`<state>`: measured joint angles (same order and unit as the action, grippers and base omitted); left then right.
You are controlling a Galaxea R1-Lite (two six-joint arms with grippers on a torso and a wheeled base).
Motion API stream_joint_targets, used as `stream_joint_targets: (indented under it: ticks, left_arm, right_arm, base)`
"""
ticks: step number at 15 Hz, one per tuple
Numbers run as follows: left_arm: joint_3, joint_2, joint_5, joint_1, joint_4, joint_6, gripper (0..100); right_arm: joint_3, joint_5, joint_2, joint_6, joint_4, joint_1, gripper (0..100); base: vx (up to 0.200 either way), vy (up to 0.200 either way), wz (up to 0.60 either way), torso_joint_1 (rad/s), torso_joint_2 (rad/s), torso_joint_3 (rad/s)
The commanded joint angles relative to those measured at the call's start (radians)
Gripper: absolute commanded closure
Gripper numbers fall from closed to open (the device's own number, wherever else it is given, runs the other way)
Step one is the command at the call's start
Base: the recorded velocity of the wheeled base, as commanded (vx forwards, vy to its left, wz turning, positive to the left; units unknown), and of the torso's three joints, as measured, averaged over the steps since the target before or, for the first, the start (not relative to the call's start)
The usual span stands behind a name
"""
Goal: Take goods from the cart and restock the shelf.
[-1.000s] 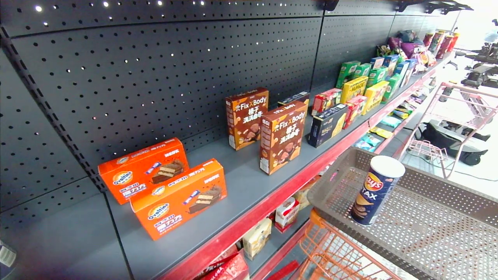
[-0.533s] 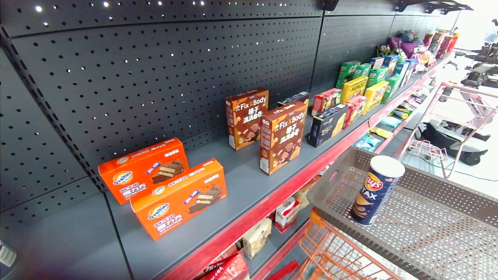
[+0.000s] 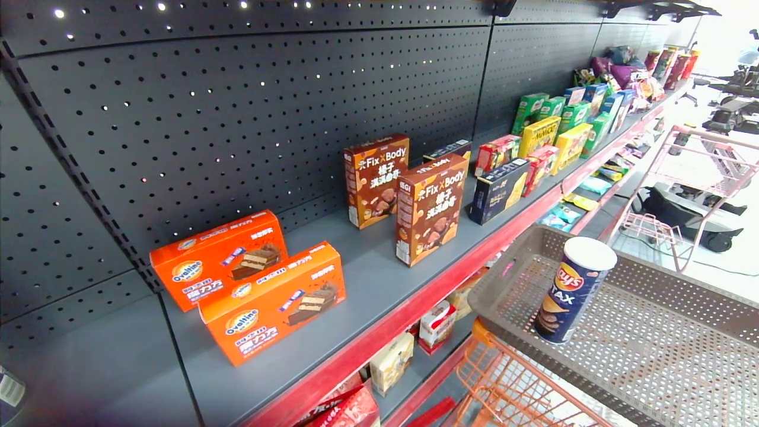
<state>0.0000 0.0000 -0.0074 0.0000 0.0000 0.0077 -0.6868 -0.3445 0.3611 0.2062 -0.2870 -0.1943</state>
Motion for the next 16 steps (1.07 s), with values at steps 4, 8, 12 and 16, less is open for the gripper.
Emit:
stream_joint_targets:
  ticks: [4,8,12,16]
  left_arm:
    - [0.0,0.0,0.0,0.0,0.0,0.0,100]
    - [0.0,0.0,0.0,0.0,0.0,0.0,100]
    - [0.0,0.0,0.0,0.0,0.0,0.0,100]
    - [-0.002,0.0,0.0,0.0,0.0,0.0,100]
  right_arm:
    - [0.032,0.229,0.558,-0.32,0.057,0.004,100]
    - [0.039,0.285,0.728,-0.195,0.045,0.006,100]
    - [-0.008,0.355,0.934,-0.192,0.051,-0.001,100]
    - [-0.002,0.357,0.947,-0.195,0.092,-0.001,100]
  base:
    - [0.0,0.0,0.0,0.0,0.0,0.0]
    - [0.0,0.0,0.0,0.0,0.0,0.0]
    - [0.0,0.0,0.0,0.0,0.0,0.0]
    - [0.0,0.0,0.0,0.0,0.0,0.0]
